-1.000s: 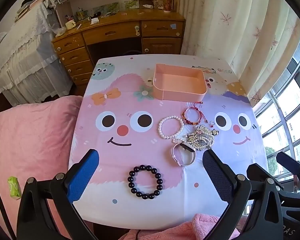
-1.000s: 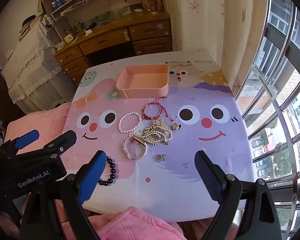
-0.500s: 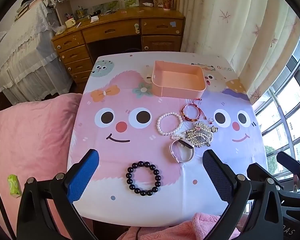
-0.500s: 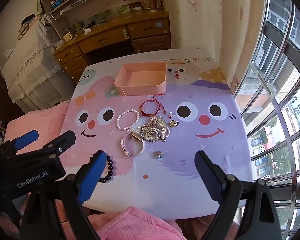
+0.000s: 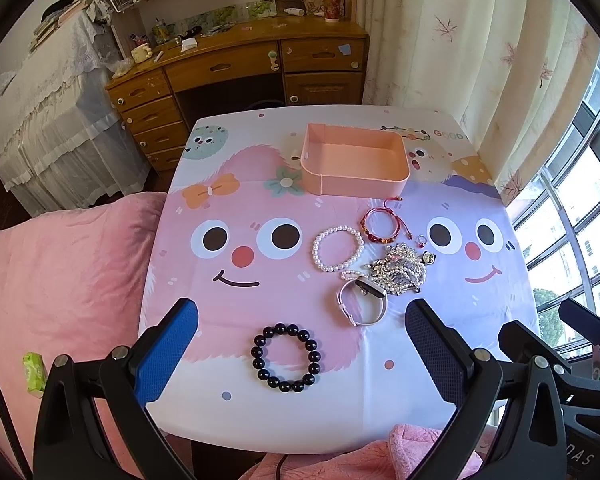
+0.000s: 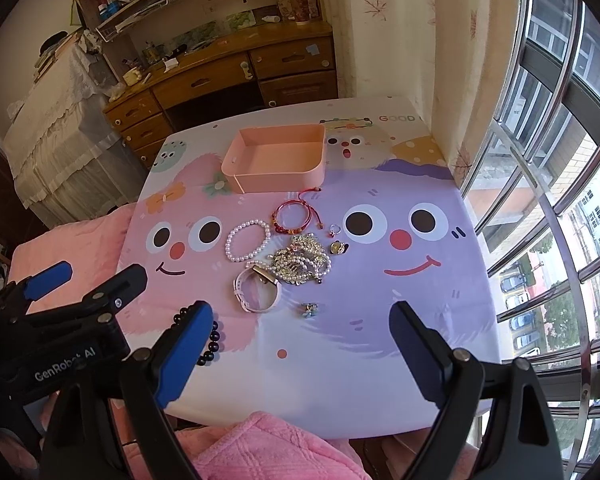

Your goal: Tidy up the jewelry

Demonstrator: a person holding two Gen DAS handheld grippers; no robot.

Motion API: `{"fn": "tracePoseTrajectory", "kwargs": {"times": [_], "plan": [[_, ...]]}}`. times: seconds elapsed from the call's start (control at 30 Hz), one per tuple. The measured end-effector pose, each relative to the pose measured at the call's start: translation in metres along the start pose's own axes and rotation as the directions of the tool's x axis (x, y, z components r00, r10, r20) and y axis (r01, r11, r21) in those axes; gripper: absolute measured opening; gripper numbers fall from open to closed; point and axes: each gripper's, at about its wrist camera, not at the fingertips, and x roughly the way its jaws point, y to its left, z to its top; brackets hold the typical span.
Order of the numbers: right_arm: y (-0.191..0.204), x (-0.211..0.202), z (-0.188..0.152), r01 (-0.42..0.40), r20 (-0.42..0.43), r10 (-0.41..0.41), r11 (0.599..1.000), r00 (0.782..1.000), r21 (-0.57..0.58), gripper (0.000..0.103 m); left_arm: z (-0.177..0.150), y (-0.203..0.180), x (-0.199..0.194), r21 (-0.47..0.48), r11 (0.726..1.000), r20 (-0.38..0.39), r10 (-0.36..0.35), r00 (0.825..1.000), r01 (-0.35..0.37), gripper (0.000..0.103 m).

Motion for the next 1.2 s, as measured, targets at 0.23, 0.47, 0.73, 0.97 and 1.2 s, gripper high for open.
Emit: {"fn": "tracePoseTrajectory", "kwargs": {"times": [0.23,0.47,0.73,0.97,1.2], "plan": [[-0.006,0.001,0.0,-0.004,0.003,0.004,1.0,1.0,-0.003,0.091,0.0,-0.007,-0.002,-0.004,1.0,0.002,0.015,1.0,-0.015,0.102],[-0.014,0.002,0.001,-0.009,-0.006,0.009,1.0,1.0,-0.021,0.091,-0.004,-0.017,-0.004,-0.003,0.999,-0.002,0.051,0.999,-0.051,0.102],[-0.027,0.001,0.004,-0.028,-0.004,0.028,0.999,1.0,-0.028,0.091,-0.007,-0.032,-0.008,0.008,0.994,0.006,0.11,0.994,-0.11,0.102],[-0.035,0.001,0.007,-0.036,0.004,0.036,0.999,0.999,-0.04,0.091,-0.005,-0.04,-0.01,0.001,0.992,0.015,0.123,0.992,-0.123,0.102],[-0.038,0.004,0.011,-0.038,-0.001,0.038,0.998,0.999,-0.054,0.091,-0.002,-0.042,-0.01,-0.002,0.991,0.017,0.136,0.991,-0.136,0.102]]}}
